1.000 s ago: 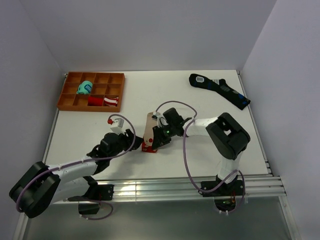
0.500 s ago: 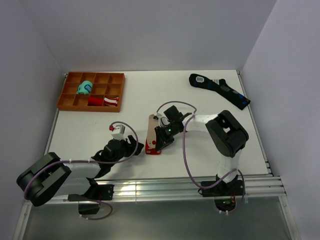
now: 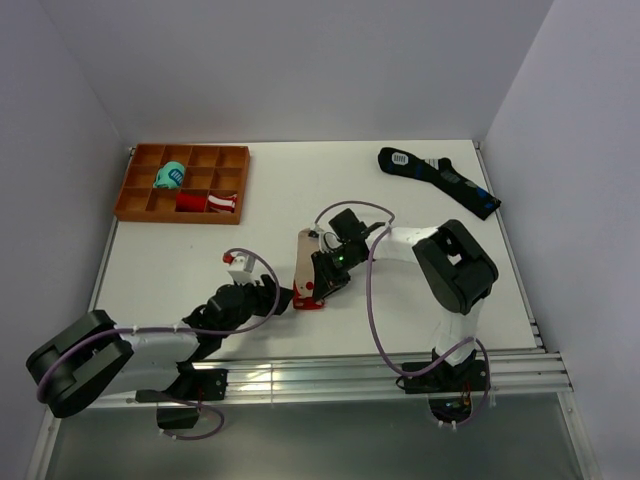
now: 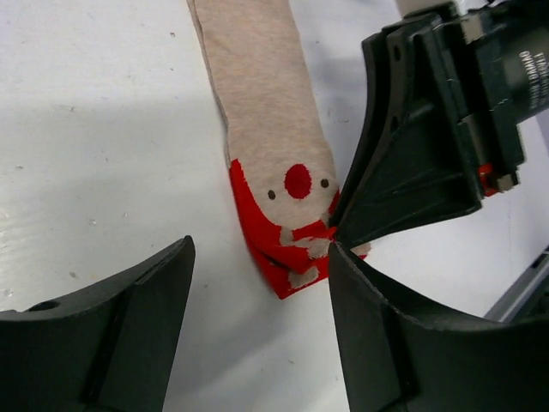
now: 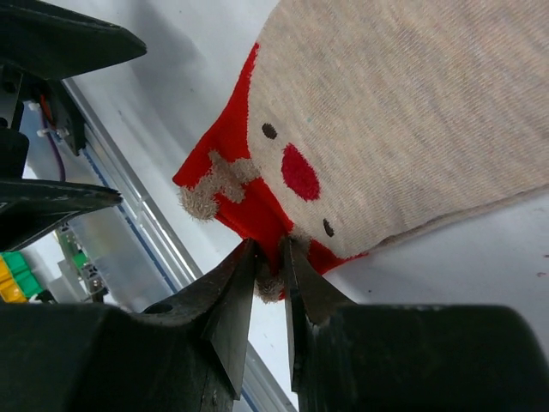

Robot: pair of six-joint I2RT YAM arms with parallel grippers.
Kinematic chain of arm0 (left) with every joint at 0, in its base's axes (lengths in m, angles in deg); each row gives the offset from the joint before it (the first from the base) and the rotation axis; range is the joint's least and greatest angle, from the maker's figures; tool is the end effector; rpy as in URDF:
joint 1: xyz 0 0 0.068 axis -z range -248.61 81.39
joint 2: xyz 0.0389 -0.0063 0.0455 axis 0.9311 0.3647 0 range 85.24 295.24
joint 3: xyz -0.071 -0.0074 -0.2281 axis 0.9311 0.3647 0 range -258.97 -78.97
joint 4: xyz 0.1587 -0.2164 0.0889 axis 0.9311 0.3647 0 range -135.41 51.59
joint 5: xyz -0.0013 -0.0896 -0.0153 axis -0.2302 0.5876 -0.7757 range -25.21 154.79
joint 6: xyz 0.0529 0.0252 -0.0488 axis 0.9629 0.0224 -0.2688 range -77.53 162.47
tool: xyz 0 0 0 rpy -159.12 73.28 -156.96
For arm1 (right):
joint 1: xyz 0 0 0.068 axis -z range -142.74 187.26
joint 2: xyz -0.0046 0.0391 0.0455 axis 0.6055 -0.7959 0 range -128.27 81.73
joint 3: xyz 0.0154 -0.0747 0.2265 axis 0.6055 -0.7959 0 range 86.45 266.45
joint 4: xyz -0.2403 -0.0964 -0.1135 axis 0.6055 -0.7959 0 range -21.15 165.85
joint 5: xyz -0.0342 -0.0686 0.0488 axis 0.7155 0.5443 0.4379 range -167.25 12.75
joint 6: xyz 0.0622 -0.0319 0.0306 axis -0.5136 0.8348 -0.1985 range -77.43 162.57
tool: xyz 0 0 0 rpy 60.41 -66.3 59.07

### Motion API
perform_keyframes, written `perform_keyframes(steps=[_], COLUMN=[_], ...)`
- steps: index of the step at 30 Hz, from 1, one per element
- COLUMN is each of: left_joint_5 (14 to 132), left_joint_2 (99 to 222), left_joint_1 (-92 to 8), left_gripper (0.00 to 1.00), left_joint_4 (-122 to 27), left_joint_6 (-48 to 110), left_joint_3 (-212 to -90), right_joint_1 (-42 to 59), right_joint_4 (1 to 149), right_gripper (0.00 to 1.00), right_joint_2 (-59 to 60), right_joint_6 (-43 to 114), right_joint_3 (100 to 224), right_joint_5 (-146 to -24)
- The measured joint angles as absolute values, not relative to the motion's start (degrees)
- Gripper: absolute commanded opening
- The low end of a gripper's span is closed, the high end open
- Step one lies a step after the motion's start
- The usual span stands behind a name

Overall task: Roll the socks
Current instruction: Roll the sock at the center of the board.

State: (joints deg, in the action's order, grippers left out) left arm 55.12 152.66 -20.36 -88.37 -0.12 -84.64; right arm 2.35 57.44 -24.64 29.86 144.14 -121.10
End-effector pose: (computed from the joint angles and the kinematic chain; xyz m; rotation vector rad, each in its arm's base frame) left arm 0.1693 -0.1734 0.0733 -0.0221 2.0011 -0.9005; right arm 0.2638 0.2388 0.0606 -0.7685 2.7220 1.2689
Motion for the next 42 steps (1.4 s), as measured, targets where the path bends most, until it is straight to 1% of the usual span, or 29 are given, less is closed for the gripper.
perform_keyframes(steps=[9,12,15,16,20,24,25,26,27,28,34,40,42], left_joint_5=[51.36,50.57,50.29,50.27,49.85,49.83,49.85,49.85,49.85,49.83,49.41,49.41,49.46], left_joint_2=[160.31,162.76,164.20,164.49,166.50,167.87,167.94,168.27,168.75,169.21,172.01,173.14,173.21], left_joint_1=[-19.42,-19.05,-18.57,-18.48,-18.17,-17.65,-17.56,-17.47,-17.41,-17.41,-17.37,-17.37,-17.39], left_gripper=[0.62,0.57,0.49,0.44,0.31,0.29,0.27,0.24,0.17,0.01,0.00,0.00,0.00], left_joint_4=[-83.85,-81.66,-79.82,-79.47,-76.06,-73.70,-73.25,-72.83,-72.39,-71.34,-64.28,-58.95,-57.55], left_joint_6=[-0.43,-0.36,-0.19,-0.23,-0.23,-0.05,-0.05,-0.10,-0.10,-0.16,-0.60,-1.19,-1.41], left_joint_3=[-92.16,-94.91,-96.68,-96.92,-98.61,-99.81,-100.14,-100.57,-101.21,-102.02,-107.94,-111.57,-112.24], right_joint_1=[2.39,2.39,2.39,2.39,2.39,2.39,2.39,2.37,2.37,2.35,0.09,-4.71,-6.13], right_joint_4=[56.78,56.94,56.94,56.94,56.98,57.24,57.35,57.57,57.90,58.27,62.40,68.61,70.57], right_gripper=[0.28,0.28,0.27,0.27,0.27,0.29,0.29,0.29,0.32,0.34,0.44,0.58,0.59], right_joint_2=[-23.37,-23.33,-23.33,-23.33,-23.33,-23.22,-23.07,-22.76,-22.32,-21.71,-14.22,-6.43,-3.33], right_joint_6=[31.06,31.11,31.08,31.08,30.91,30.87,30.84,30.84,30.87,30.84,30.93,31.78,31.89], right_joint_3=[144.14,144.14,144.17,144.17,144.17,144.14,144.10,143.99,143.71,143.36,138.53,131.99,129.33], right_joint_5=[-118.46,-118.43,-118.46,-118.46,-118.46,-118.09,-117.76,-117.36,-116.97,-116.45,-109.15,-99.86,-97.17])
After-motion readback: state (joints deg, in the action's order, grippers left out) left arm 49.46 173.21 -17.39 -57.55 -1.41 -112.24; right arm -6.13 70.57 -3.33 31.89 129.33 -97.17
